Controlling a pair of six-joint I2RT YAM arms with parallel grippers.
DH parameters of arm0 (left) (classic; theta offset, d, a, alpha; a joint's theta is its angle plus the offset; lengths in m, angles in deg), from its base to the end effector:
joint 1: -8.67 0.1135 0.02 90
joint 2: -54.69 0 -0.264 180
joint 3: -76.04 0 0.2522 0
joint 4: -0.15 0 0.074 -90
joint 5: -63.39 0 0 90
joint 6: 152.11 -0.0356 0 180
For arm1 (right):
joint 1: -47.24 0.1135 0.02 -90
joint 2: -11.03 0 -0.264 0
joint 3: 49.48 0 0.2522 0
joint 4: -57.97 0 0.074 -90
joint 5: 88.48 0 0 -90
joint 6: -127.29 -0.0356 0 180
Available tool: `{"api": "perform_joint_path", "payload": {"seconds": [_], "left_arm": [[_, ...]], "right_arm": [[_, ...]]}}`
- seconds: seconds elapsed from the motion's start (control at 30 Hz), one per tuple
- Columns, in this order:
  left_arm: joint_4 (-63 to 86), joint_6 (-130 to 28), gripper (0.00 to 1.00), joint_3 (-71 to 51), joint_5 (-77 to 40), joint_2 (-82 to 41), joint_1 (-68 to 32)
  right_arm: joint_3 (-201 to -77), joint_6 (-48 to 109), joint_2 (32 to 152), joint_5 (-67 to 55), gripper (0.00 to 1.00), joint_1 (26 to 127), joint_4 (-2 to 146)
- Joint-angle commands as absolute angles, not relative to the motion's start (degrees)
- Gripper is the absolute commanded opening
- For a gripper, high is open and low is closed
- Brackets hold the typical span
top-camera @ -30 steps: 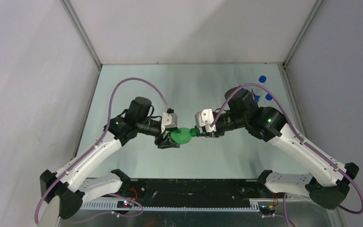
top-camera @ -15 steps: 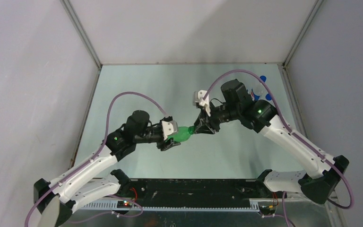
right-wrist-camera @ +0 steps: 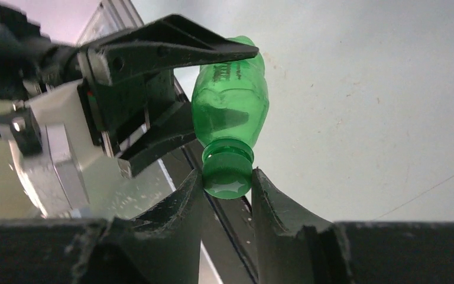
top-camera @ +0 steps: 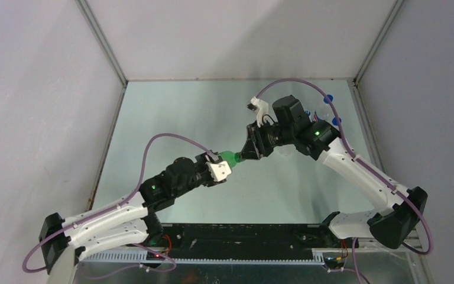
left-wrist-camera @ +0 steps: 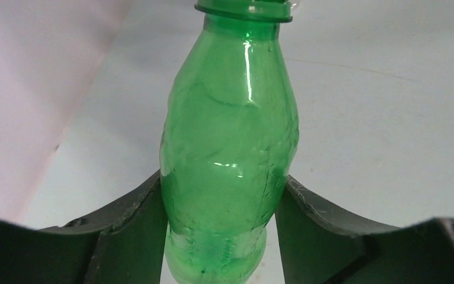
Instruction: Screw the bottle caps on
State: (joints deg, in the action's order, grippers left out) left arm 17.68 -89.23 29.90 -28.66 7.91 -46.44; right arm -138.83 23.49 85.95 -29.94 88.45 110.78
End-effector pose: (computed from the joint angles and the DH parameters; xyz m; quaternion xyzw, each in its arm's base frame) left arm 0.1129 -0.1596 0.2689 0.5246 0.6170 -0.1278 0.5726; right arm 0.1964 0.1967 0.3665 -0.3200 0.8139 0.4100 0.2590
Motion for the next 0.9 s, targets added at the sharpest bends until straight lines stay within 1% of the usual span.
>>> {"api": "perform_joint_path", "payload": {"seconds": [0.0,0.17,0.4,0.47,0.5,0.53,0.57,0.6,0.63,0.67,0.7,0.73,0.8,0.87], "left_arm": [[-4.5,-91.4,0.0,27.8,-37.4,8.0,-50.7],[-6.6,-92.8,0.0,29.0,-40.2,7.6,-52.8],[-6.8,-92.9,0.0,30.1,-42.4,6.9,-53.6],[-6.2,-92.4,0.0,30.6,-42.8,7.0,-53.6],[-5.8,-91.7,0.0,30.8,-42.8,7.2,-53.6],[-5.7,-91.4,0.0,31.3,-42.9,7.3,-53.6],[-5.4,-90.5,0.0,31.5,-43.3,7.6,-53.6],[-5.1,-90.2,0.0,32.0,-43.6,7.7,-53.6],[-4.9,-89.5,0.0,32.5,-44.1,8.0,-53.6],[-4.3,-89.3,0.0,32.6,-44.3,8.1,-53.6],[-4.0,-88.7,0.0,33.0,-44.8,8.2,-53.5],[-3.2,-88.5,0.0,33.2,-45.0,8.4,-53.5],[-2.2,-87.5,0.0,33.8,-45.3,8.8,-53.2],[-1.0,-86.3,0.0,34.3,-44.8,9.5,-52.3]], "right_arm": [[-138.6,10.9,88.5,-26.8,0.0,89.3,107.8],[-134.5,3.8,87.7,-25.9,0.0,88.7,102.9],[-134.0,-3.2,87.6,-21.8,0.0,88.5,103.3],[-134.0,-4.1,87.2,-21.7,0.03,88.3,102.9],[-134.0,-4.4,86.8,-21.7,0.1,88.3,102.5],[-134.0,-4.3,86.6,-21.7,0.14,88.2,102.2],[-134.0,-3.9,86.0,-21.9,0.21,88.2,101.6],[-134.0,-3.2,85.8,-21.9,0.25,88.2,101.1],[-134.1,-2.9,85.2,-21.7,0.33,88.1,101.0],[-134.4,-2.0,84.9,-21.6,0.36,88.2,100.9],[-134.5,-1.5,84.3,-21.2,0.42,88.2,100.9],[-134.9,-0.4,83.5,-21.0,0.45,88.2,100.9],[-135.4,1.7,82.1,-20.0,0.53,88.2,100.6],[-135.7,4.2,80.4,-18.8,0.57,88.2,100.1]]}}
